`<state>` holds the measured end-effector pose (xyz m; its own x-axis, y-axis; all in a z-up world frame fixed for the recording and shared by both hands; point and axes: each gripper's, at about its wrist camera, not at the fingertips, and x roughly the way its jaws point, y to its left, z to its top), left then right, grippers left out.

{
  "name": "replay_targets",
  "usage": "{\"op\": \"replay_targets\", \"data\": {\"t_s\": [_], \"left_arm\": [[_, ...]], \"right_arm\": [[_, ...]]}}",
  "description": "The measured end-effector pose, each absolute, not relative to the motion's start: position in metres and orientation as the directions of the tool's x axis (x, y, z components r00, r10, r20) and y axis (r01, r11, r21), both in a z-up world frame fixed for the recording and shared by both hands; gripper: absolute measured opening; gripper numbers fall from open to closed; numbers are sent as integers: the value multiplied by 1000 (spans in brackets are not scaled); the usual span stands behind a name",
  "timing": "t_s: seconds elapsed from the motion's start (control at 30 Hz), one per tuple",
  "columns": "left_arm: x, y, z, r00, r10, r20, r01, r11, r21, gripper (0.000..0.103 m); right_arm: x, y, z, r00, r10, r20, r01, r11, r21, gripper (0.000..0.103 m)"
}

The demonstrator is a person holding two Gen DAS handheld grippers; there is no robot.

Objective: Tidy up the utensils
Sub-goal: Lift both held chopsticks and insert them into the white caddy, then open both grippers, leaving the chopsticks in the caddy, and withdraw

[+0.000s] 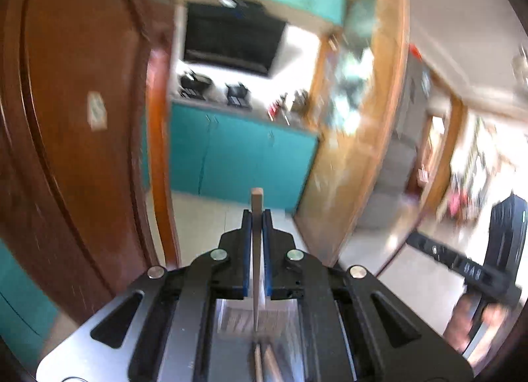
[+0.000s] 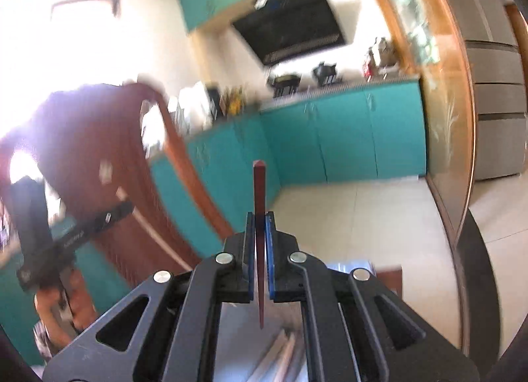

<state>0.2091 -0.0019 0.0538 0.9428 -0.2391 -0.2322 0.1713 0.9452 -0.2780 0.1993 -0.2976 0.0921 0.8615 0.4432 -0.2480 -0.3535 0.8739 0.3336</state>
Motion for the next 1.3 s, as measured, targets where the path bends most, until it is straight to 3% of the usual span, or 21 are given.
{"op": "replay_targets", "data": {"t_s": [0.1,0.17,0.3,0.4,0.67,0.77,0.83,0.87,1.03,1.1,1.2,1.3], "left_arm": [[233,12,54,971,-178,-157,108,921,-375,7],[244,12,45,979,-135,-149,66,916,-395,7],[286,-8,13,954,-127,-273,17,927,-374,7],[301,-25,-4,937,-98,-334,0,960,-281,7],[302,-31,-27,909,-65,-412,-26,977,-212,7],[298,-30,-29,908,-54,-415,-26,982,-185,7],[288,-30,-30,915,-37,-401,-30,987,-159,7],[280,-30,-31,920,-28,-391,-32,989,-146,8],[253,-31,-31,946,-23,-325,-9,995,-98,29],[244,-30,-32,950,-28,-311,-2,995,-95,33],[230,-27,-35,955,-29,-296,6,997,-78,43],[218,-26,-43,955,-31,-295,13,998,-62,55]], "right_arm": [[216,-299,95,918,362,-162,-289,891,349,7],[232,-295,84,934,315,-171,-248,911,329,7],[261,-272,53,927,277,-252,-214,944,251,7],[266,-260,28,920,263,-291,-217,959,181,7],[257,-245,-16,893,265,-362,-241,964,112,7],[244,-244,-20,904,253,-344,-241,967,77,18],[236,-245,-22,905,259,-339,-248,966,78,40],[231,-248,-23,907,267,-327,-253,964,85,44],[199,-255,-28,912,311,-268,-307,950,59,57],[188,-258,-34,899,346,-268,-344,937,56,58],[184,-261,-47,868,392,-306,-387,919,78,59],[186,-254,-74,824,392,-409,-403,913,63,59]]}}
